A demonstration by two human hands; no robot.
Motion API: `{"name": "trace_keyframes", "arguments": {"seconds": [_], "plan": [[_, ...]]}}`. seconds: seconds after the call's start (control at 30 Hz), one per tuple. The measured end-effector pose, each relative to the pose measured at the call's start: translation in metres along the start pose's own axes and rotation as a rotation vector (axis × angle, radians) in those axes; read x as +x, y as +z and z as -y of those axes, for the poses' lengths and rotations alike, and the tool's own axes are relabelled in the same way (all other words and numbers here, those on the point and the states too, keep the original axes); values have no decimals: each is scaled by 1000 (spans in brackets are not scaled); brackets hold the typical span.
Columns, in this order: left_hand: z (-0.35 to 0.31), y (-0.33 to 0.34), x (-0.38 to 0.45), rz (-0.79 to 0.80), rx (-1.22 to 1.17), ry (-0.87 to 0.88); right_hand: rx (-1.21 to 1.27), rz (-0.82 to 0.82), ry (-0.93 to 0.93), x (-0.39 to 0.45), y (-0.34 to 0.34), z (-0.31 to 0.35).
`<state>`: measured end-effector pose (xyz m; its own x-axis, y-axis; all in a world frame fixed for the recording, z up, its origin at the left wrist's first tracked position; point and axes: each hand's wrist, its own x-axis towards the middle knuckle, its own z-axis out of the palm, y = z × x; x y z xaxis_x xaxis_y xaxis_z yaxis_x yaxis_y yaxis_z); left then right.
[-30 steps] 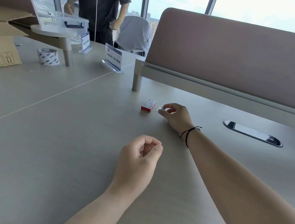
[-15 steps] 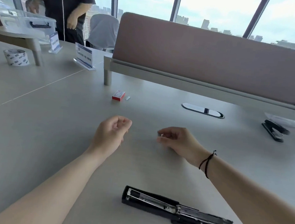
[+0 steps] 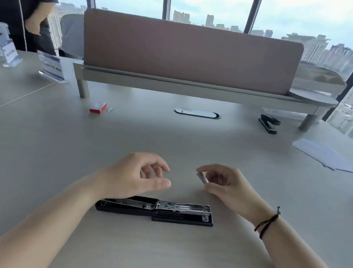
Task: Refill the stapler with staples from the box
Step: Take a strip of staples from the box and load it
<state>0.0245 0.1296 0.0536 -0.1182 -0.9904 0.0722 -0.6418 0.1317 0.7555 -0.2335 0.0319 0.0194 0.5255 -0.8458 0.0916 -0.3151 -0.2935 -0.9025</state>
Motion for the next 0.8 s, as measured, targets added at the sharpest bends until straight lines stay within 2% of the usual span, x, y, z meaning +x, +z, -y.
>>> {"name": "trace_keyframes", "arguments": {"seconds": [0.1,0.17,0.33,0.43,0.57,0.8], "plan": [[-19,19,9,178,165,-2,-3,-5,-39,-3,3,1],[-23,25,12,221,219,5,-11,-18,-59,-5,2,3],[-13,28,9,116,249,30,-71,-44,-110,-10,-1,8],[-7,29,4,56,211,37,-75,-7,-143,-14,3,18],[-4,25,-1,69,234,44,-138,71,-167,-19,12,25],[-7,22,-4,103,319,53,-225,109,-191,-22,15,28]]}}
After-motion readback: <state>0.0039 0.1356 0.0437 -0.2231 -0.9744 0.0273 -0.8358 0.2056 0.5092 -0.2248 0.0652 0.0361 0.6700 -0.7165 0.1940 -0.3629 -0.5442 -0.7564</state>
